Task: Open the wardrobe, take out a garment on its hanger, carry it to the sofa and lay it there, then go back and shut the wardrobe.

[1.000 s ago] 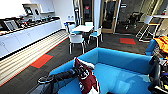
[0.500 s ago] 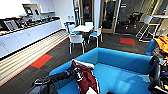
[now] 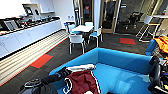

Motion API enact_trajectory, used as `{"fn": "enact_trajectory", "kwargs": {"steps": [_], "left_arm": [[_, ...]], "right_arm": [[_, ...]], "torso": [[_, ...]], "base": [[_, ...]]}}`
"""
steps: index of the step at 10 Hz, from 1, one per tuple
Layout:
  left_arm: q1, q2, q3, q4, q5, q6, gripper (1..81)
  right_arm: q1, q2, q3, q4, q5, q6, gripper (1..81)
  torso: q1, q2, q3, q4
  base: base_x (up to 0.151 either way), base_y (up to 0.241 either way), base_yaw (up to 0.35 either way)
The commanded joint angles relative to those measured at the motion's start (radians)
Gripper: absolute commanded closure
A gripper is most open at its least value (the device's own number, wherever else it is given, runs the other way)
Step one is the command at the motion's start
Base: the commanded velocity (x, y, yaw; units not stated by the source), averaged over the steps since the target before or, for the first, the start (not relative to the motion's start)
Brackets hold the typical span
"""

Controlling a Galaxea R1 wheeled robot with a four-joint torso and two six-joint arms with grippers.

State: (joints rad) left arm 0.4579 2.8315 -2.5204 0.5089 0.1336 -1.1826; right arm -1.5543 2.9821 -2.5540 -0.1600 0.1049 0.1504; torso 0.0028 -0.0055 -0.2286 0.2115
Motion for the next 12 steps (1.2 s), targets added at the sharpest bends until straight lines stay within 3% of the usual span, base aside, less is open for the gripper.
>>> {"fn": "enact_trajectory", "kwargs": {"steps": [1,2,6,8,10,11,12], "left_arm": [[-0.069,-0.062,0.023,0.039,0.004,0.004,1.0],[-0.003,-0.099,0.091,0.074,-0.016,0.006,1.0],[0.218,-0.361,0.658,0.229,-0.085,0.003,1.0],[0.3,-0.441,0.782,0.316,-0.088,0.004,1.0],[0.484,-0.49,0.801,0.43,-0.089,0.004,1.0],[0.555,-0.489,0.784,0.488,-0.094,0.003,1.0],[0.621,-0.477,0.76,0.526,-0.094,0.003,1.0]], "right_arm": [[0.018,0.017,0.019,-0.009,-0.059,-0.003,1.0],[0.021,0.019,0.019,-0.003,-0.057,0.0,1.0],[0.027,0.022,-0.009,0.002,-0.057,0.006,1.0],[0.033,0.025,-0.014,0.0,-0.057,0.008,1.0],[0.039,0.03,-0.023,0.001,-0.056,0.011,1.0],[0.05,0.036,-0.024,-0.003,-0.057,0.011,1.0],[0.055,0.043,-0.031,-0.003,-0.059,0.009,1.0]], "torso": [[0.0,0.0,0.0,0.0],[0.0,0.0,0.0,0.0],[0.0,0.0,0.0,0.0],[0.0,0.0,0.0,0.0],[0.0,0.0,0.0,0.0],[0.0,0.0,0.0,-0.076],[0.0,0.0,0.0,-0.1]], "base": [[0.0,0.0,0.0],[0.0,0.0,0.0],[0.0,0.0,0.0],[0.0,0.0,0.0],[0.0,0.0,0.0],[0.0,0.0,0.0],[0.0,0.0,0.0]]}}
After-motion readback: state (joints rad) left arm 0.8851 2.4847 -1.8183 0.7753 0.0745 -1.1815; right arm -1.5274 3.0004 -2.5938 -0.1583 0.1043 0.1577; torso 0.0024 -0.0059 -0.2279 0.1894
